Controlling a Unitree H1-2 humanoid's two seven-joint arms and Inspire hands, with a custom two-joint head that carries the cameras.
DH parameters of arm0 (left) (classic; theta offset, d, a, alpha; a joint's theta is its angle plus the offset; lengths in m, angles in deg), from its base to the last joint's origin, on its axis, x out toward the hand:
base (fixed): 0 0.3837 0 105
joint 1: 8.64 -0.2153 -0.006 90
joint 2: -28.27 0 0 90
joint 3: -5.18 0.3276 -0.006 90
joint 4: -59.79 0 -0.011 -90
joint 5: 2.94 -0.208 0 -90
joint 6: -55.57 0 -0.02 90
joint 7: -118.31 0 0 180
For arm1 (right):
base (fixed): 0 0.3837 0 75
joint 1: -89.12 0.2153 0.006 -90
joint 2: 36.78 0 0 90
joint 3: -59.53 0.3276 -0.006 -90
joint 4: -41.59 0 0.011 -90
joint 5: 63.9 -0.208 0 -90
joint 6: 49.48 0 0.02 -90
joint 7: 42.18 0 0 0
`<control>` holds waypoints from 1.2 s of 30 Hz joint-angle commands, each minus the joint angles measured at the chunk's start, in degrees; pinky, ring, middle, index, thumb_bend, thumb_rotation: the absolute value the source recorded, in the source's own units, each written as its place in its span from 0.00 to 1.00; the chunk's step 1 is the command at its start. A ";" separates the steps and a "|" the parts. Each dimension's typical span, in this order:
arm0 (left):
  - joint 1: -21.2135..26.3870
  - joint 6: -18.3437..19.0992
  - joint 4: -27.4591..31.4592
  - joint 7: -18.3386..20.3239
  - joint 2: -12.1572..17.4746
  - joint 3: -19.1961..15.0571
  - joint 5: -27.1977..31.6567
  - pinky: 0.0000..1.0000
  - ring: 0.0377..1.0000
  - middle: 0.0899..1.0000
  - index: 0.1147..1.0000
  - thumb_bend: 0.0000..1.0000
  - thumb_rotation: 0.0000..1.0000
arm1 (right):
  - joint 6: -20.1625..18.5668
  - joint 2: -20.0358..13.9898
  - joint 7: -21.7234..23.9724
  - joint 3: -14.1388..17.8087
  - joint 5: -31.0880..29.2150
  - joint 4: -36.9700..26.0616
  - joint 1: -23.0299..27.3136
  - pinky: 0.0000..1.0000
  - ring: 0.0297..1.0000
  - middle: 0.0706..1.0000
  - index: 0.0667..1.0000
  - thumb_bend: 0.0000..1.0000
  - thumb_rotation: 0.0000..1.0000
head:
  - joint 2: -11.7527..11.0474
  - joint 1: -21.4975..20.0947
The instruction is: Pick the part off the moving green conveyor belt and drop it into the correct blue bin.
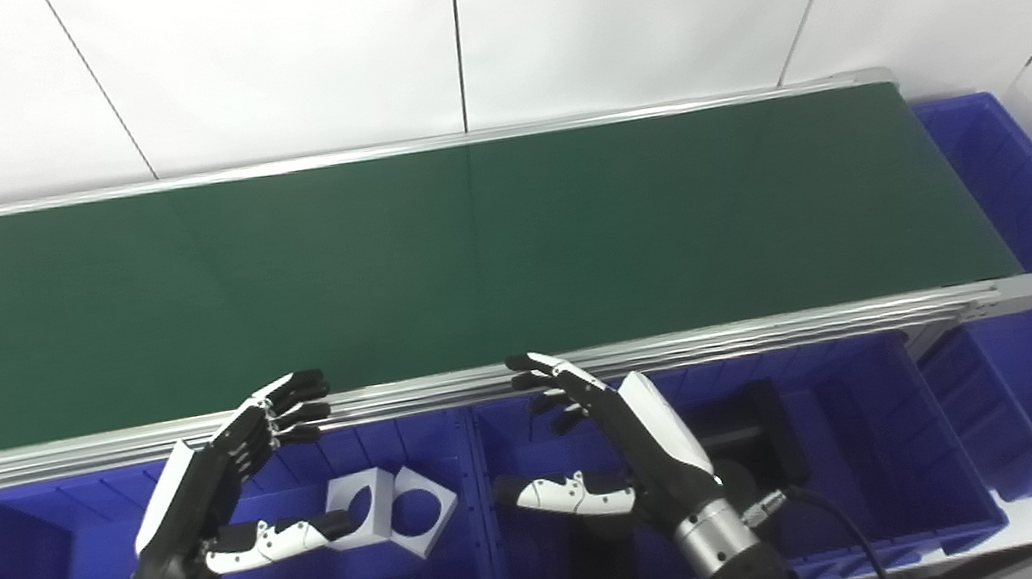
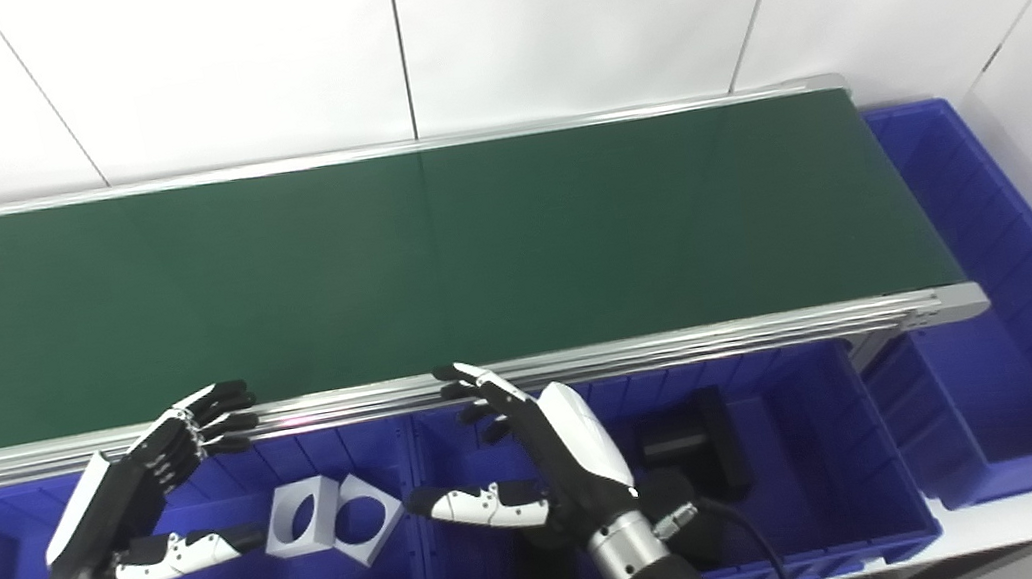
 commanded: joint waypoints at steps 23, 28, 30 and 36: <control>-1.48 -1.06 3.82 -1.24 -4.33 3.50 -3.08 0.82 0.89 0.93 0.95 0.79 0.28 | -1.11 -3.41 2.83 4.01 -5.32 -6.02 -2.23 0.72 0.81 0.87 0.90 0.71 0.44 | 0.71 11.19; -1.32 -1.60 3.33 -1.80 -4.51 2.91 -3.71 0.83 0.89 0.94 0.96 0.79 0.31 | -1.01 -3.18 2.61 3.86 -5.35 -5.92 -2.07 0.71 0.81 0.86 0.89 0.72 0.43 | 0.65 10.94; -1.18 -1.84 2.99 -2.02 -4.47 2.71 -3.86 0.84 0.89 0.94 0.95 0.79 0.32 | -0.97 -3.24 2.67 3.65 -5.11 -5.88 -1.94 0.71 0.80 0.86 0.89 0.71 0.43 | 0.68 11.13; -0.82 -2.28 1.84 -2.13 -4.76 2.30 -2.62 0.81 0.87 0.91 0.93 0.79 0.29 | -1.83 -3.21 3.04 3.31 -4.92 -6.17 -1.74 0.71 0.80 0.86 0.89 0.71 0.45 | 0.57 12.17</control>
